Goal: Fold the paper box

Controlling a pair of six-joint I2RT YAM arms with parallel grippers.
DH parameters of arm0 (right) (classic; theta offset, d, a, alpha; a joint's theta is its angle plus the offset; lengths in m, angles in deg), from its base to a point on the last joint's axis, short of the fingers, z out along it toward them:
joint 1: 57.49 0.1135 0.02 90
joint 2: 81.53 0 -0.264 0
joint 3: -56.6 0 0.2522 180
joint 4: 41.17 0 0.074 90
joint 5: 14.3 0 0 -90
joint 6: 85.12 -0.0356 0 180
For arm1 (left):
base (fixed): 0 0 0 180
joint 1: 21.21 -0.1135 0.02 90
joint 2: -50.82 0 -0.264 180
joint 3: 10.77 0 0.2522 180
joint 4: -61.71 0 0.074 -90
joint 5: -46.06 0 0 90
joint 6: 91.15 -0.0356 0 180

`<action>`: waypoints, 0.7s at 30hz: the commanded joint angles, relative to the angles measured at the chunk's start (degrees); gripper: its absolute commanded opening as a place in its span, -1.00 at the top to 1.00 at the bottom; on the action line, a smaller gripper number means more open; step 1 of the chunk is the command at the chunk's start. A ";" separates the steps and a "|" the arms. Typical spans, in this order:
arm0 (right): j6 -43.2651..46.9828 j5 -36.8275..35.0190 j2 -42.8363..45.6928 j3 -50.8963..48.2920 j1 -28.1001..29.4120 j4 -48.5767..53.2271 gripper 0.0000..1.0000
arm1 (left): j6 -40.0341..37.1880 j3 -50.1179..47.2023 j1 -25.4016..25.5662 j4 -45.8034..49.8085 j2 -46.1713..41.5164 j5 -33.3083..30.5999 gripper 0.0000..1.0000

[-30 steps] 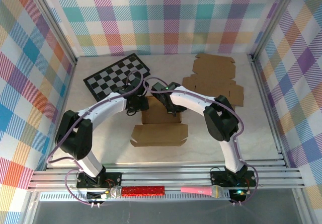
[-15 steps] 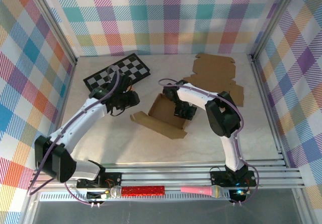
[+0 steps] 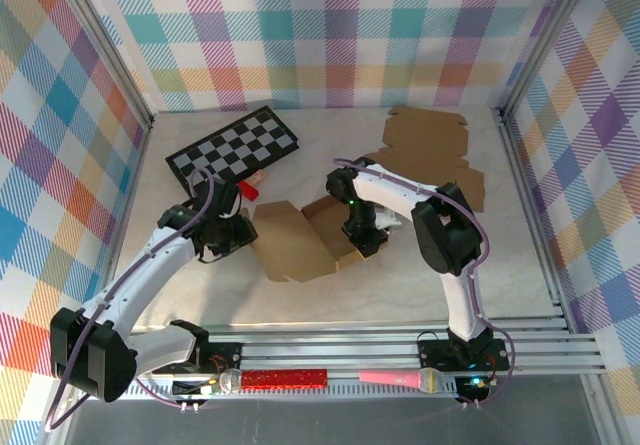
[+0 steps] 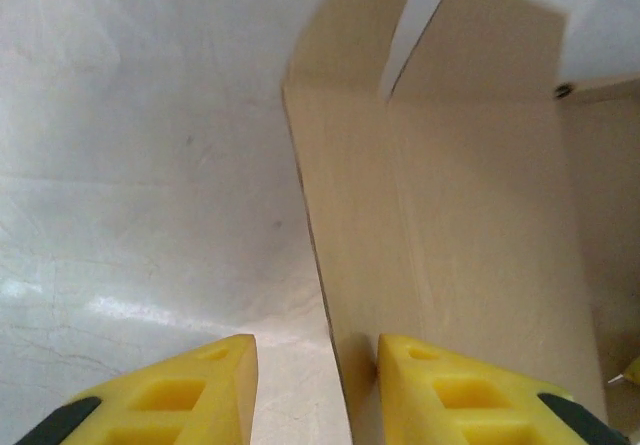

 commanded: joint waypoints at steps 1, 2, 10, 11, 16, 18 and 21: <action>-8.39 6.83 -0.26 -1.88 0.35 0.80 1.00 | 3.44 -3.21 -0.14 -0.82 -4.62 0.42 0.29; -8.63 6.79 -0.19 -1.83 0.37 0.74 1.00 | 3.77 -3.41 -0.14 -0.69 -5.99 -0.27 0.28; -8.70 6.17 -0.89 -2.92 0.64 0.24 1.00 | 2.07 15.11 -0.64 8.49 -7.91 -4.64 -0.15; -9.09 6.67 -0.64 -3.71 0.66 -0.71 1.00 | 2.26 16.71 -1.15 9.69 -7.71 -5.14 -0.18; -10.05 8.15 0.55 -4.64 0.82 -3.13 1.00 | 2.93 13.13 -10.53 13.41 -9.36 -2.25 -0.09; -10.21 8.54 0.58 -4.60 1.01 -3.03 1.00 | 1.85 7.64 -15.65 11.93 -10.24 2.34 0.07; -10.74 9.74 0.76 -5.43 1.44 -4.15 1.00 | 2.48 -1.38 -17.82 3.33 -9.32 12.64 0.38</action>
